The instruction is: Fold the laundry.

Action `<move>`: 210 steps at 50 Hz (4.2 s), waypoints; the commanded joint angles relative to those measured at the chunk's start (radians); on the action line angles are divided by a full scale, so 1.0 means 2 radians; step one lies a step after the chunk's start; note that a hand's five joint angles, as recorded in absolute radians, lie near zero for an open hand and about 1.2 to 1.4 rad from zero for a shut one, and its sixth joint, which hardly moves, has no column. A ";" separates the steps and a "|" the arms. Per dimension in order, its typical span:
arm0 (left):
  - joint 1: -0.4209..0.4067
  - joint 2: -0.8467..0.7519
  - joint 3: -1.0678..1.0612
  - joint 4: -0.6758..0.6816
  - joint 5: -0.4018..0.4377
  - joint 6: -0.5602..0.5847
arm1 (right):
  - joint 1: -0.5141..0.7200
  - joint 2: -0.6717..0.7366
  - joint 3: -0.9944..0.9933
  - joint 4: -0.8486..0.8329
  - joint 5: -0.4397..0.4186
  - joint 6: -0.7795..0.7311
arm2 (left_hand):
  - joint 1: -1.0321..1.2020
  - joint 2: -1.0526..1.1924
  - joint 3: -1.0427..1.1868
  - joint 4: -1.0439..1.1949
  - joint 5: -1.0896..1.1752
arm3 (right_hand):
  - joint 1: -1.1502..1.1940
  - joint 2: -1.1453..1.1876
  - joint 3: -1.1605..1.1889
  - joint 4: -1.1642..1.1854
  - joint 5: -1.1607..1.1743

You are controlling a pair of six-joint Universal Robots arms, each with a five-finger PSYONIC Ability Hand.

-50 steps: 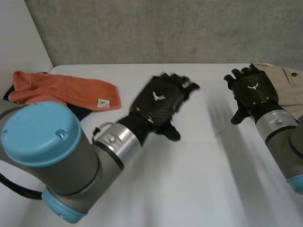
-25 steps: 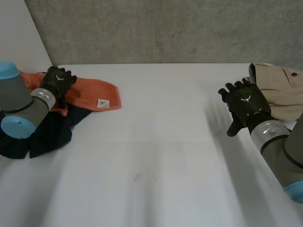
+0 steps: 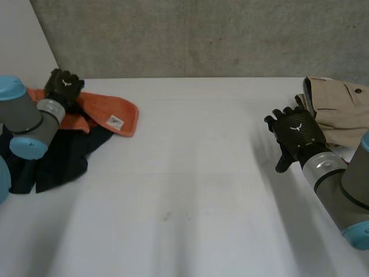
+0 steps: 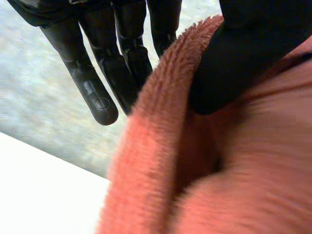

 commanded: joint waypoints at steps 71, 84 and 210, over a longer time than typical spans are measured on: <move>0.058 0.230 -0.405 0.058 0.078 0.034 | 0.261 0.058 -0.005 0.113 0.044 -0.044 | -0.137 -0.161 -0.160 -0.164 -0.140 | 0.032 0.021 0.027 0.015 0.010; 0.030 0.257 -0.409 0.060 0.081 0.004 | 0.258 0.077 -0.012 0.055 0.050 -0.044 | 0.128 0.103 0.105 0.101 0.125 | 0.346 0.335 0.341 0.329 0.324; -0.195 0.447 -0.570 0.008 -0.144 -0.223 | -0.071 0.044 -0.050 0.001 0.036 -0.015 | -0.161 -0.186 -0.185 -0.189 -0.164 | 0.600 0.589 0.594 0.583 0.578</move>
